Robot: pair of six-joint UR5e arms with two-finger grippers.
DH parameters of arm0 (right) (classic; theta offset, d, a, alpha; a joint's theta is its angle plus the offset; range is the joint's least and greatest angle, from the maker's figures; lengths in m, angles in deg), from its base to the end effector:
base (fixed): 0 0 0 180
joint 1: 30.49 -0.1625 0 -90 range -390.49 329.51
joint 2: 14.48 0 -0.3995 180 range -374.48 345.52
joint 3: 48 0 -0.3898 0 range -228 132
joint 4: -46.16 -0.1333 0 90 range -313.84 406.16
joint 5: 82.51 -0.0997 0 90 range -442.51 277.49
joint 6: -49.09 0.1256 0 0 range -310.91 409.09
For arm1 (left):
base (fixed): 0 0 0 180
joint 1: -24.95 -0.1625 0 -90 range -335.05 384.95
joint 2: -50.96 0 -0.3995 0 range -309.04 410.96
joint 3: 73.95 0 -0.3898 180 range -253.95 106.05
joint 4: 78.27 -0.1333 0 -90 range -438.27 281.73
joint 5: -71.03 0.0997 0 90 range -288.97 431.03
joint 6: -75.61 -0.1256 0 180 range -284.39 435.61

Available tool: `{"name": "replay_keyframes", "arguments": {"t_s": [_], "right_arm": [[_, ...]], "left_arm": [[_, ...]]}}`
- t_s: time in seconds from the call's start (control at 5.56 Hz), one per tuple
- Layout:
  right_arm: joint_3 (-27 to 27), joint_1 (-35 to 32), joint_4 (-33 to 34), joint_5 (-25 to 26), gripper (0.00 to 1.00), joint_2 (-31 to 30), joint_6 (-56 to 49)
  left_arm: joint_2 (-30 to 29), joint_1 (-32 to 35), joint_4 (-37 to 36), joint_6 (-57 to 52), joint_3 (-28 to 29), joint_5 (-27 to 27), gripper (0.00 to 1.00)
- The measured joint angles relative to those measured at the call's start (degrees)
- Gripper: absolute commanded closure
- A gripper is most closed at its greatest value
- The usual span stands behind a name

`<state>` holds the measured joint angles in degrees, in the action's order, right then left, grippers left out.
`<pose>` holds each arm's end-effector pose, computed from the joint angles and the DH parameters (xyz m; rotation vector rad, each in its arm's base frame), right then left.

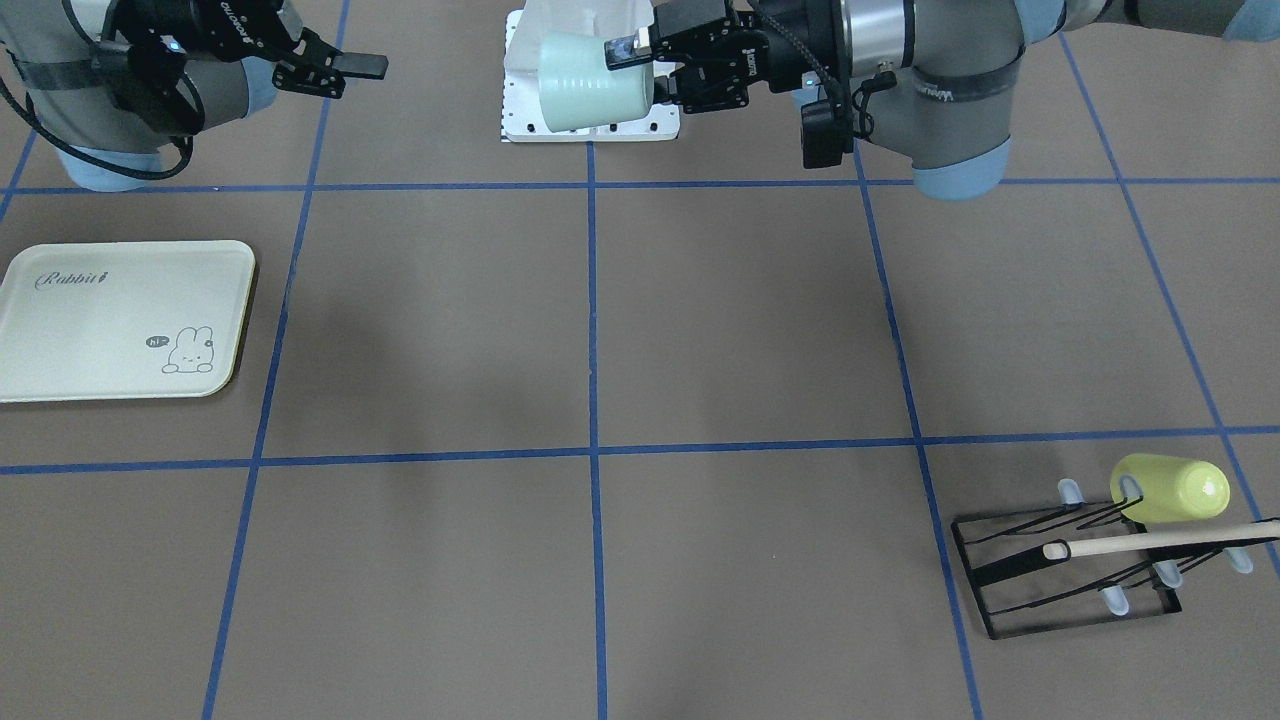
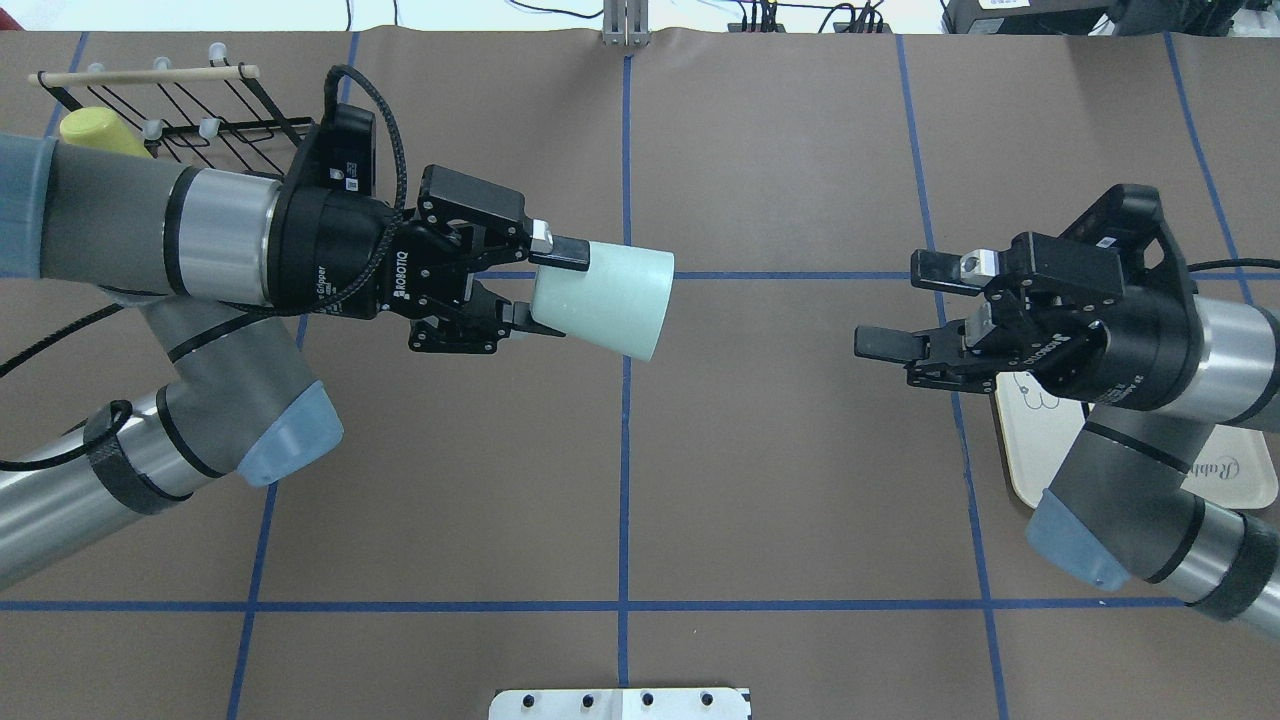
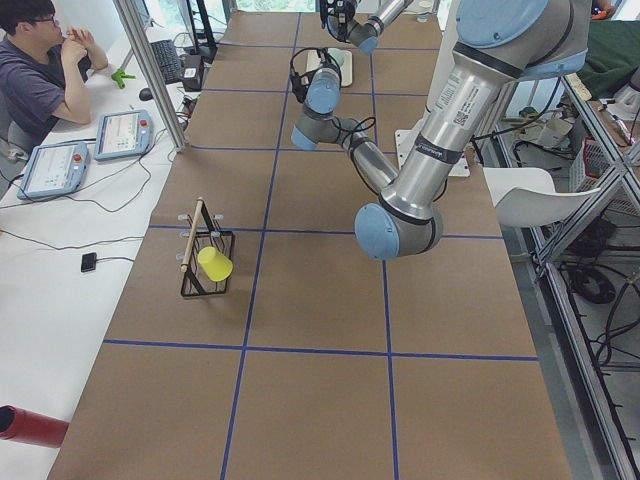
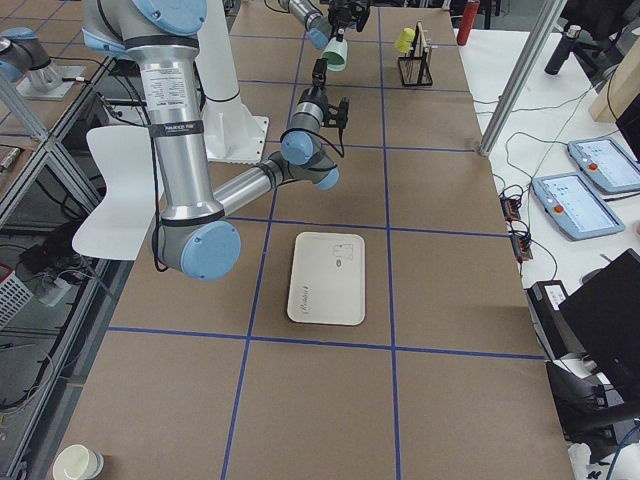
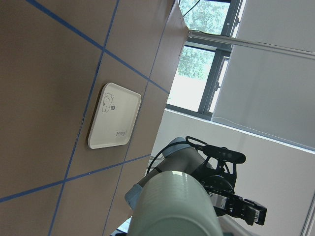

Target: Left arm grabs green cup and hands to right arm on tray

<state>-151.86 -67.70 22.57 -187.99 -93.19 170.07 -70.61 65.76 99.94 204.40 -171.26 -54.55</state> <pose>-0.2869 -0.3431 0.2319 0.0078 -2.3940 0.2355 0.3648 -0.3945 0.1171 -0.2927 2.0662 -0.1484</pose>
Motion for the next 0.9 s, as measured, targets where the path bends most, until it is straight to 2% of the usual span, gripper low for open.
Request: {"name": "replay_keyframes", "arguments": {"t_s": [0.9], "right_arm": [[1.8, 3.9, 10.3, 2.5, 0.01, 10.0, -0.1]], "left_arm": [[-0.4, -1.9, -0.3, 0.1, 0.1, 0.0, 1.0]]}}
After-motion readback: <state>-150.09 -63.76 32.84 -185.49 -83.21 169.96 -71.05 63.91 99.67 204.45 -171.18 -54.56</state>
